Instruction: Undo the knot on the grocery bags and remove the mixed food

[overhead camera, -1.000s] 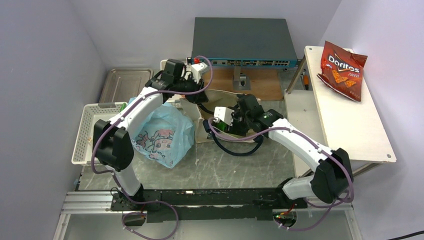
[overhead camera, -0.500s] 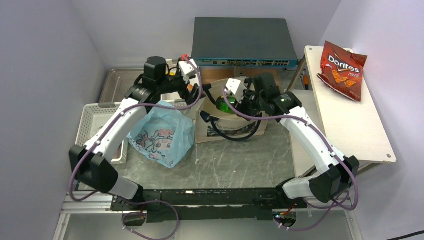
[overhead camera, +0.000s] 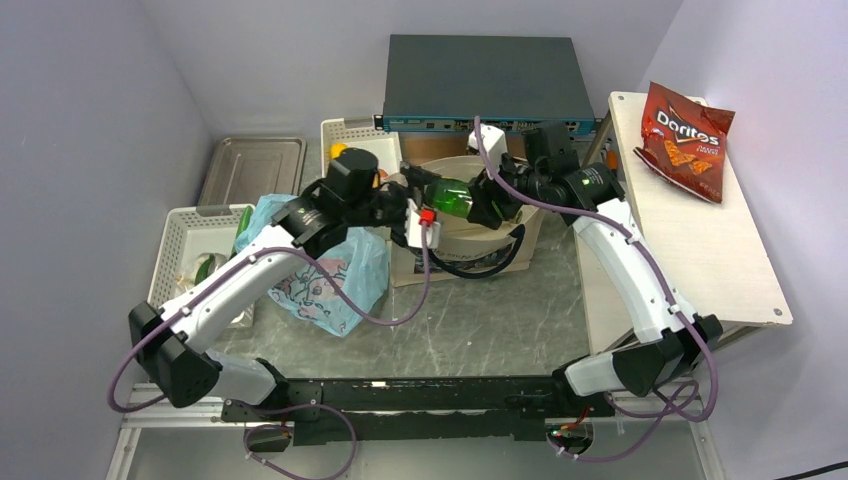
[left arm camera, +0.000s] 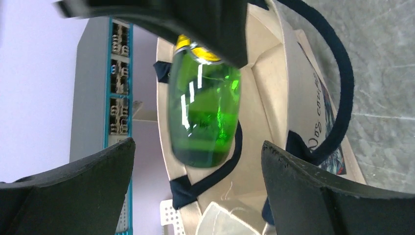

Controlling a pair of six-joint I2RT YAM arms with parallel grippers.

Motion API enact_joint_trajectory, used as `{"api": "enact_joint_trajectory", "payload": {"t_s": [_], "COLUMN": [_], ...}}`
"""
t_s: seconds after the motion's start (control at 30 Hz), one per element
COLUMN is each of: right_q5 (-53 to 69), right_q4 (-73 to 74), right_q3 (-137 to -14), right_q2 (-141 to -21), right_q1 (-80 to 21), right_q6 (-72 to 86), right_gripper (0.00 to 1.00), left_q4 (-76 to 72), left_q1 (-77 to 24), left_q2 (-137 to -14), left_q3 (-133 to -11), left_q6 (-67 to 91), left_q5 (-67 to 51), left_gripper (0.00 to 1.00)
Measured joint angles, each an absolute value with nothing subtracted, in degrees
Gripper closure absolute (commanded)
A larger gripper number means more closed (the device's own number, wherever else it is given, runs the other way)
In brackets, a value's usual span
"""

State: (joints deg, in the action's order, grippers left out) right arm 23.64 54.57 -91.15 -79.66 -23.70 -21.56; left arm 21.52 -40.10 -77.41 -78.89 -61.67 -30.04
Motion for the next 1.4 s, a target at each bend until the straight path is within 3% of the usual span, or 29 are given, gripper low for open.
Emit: {"api": "enact_joint_trajectory", "payload": {"t_s": [0.23,0.3,0.4,0.53,0.57,0.63,0.67,0.73,0.87,1.13,1.4], "right_q5": [27.94,29.28,31.70,33.45,33.69,33.74,33.76,33.78,35.79,32.29,33.39], "right_q4": [54.61,55.02,56.45,58.70,59.22,61.14,62.22,63.96,58.15,34.72,45.34], "right_q3": [-94.96,-95.61,-96.64,-99.31,-99.96,-102.17,-103.33,-105.49,-109.06,-105.71,-111.13], "right_q2": [-79.83,-79.83,-79.96,-81.19,-81.54,-82.67,-83.31,-84.29,-84.03,-71.37,-69.60], "right_q1": [-23.68,-23.68,-23.68,-23.49,-23.38,-23.38,-23.35,-23.18,-21.89,-19.38,-25.43], "right_q6": [-15.94,-14.83,-13.89,-13.69,-13.72,-13.74,-13.74,-13.45,-8.10,-1.69,-37.50], "right_gripper": [1.00,1.00,1.00,1.00,0.94,0.59,0.41,0.19,0.05,0.03,0.01], "left_q4": [21.19,19.38,17.02,16.56,16.60,16.49,16.19,15.51,15.42,11.29,14.24], "left_q1": [-45.06,-45.76,-46.33,-46.63,-46.65,-46.65,-46.63,-46.39,-44.31,-34.92,-34.54], "left_q2": [-84.31,-85.52,-86.72,-87.00,-87.00,-86.96,-86.94,-86.83,-86.72,-86.74,-89.14], "left_q3": [-82.74,-82.76,-82.74,-83.07,-83.24,-83.26,-83.26,-83.15,-82.52,-81.89,-90.04], "left_q6": [-65.60,-66.08,-66.24,-64.71,-64.01,-62.78,-62.00,-60.25,-48.80,-21.17,-7.35], "left_q5": [-21.61,-18.90,-15.79,-14.68,-14.74,-14.94,-15.09,-15.59,-18.87,-30.55,-47.99], "left_gripper": [0.01,0.06,0.31,0.77,0.87,1.00,1.00,1.00,1.00,1.00,1.00]}}
